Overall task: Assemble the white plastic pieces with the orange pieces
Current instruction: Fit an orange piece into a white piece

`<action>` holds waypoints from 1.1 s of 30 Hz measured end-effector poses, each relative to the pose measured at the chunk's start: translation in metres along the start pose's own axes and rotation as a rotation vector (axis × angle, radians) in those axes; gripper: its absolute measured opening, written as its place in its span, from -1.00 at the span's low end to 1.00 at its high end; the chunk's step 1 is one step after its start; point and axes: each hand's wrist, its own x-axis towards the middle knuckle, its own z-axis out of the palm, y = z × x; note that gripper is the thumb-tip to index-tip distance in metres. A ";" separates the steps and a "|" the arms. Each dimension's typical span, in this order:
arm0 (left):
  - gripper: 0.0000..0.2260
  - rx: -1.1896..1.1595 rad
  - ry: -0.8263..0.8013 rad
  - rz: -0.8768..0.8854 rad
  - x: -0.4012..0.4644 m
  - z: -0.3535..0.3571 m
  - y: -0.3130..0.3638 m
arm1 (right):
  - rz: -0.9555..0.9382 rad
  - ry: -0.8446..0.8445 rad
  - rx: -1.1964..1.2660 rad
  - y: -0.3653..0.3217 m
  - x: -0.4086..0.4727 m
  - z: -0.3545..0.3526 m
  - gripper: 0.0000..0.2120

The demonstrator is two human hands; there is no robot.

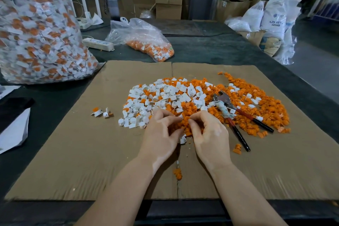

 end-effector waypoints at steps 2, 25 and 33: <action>-0.81 0.075 -0.032 0.039 0.000 0.002 0.000 | -0.001 0.000 0.000 0.000 0.000 0.000 -0.95; -0.89 0.050 -0.093 0.035 -0.003 -0.004 0.003 | 0.013 -0.015 0.065 0.000 0.000 -0.003 -0.97; -0.96 -0.290 0.054 -0.182 -0.002 -0.004 -0.001 | 0.034 -0.073 0.128 -0.002 -0.001 -0.003 -0.97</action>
